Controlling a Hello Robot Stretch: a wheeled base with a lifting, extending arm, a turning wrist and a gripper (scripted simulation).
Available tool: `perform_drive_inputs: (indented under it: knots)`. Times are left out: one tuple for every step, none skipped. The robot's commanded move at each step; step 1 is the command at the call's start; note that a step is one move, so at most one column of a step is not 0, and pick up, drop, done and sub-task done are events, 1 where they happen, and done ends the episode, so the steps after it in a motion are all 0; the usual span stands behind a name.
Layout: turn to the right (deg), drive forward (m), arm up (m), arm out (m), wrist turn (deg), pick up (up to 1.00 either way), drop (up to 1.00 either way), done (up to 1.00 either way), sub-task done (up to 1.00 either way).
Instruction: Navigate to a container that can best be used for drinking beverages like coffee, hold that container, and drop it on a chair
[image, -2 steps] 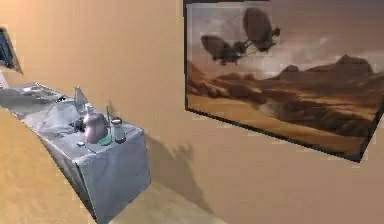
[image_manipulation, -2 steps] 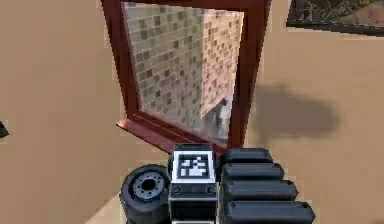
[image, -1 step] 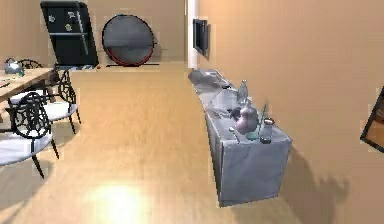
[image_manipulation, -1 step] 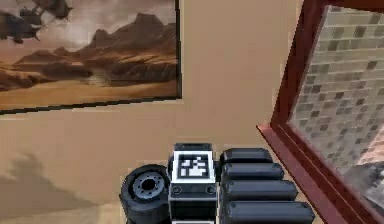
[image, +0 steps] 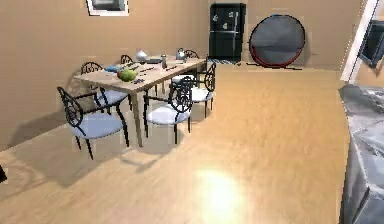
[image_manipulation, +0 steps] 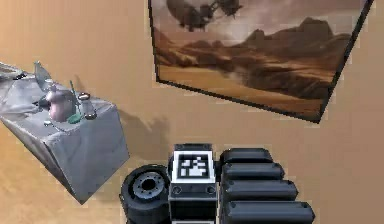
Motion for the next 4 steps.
perform_drive_inputs:
  knots:
    - [0.0, 1.00, 0.00, 0.00, 0.0, 0.00, 0.00, 0.00, 0.00]
    - [0.0, 0.40, 0.00, 0.00, 0.0, 0.00, 0.00, 0.00, 0.00]
    - [-45.0, 0.00, 0.00, 0.00, 0.0, 0.00, 0.00, 0.00, 0.00]
    - [-45.0, 0.00, 0.00, 0.00, 0.0, 0.00, 0.00, 0.00, 0.00]
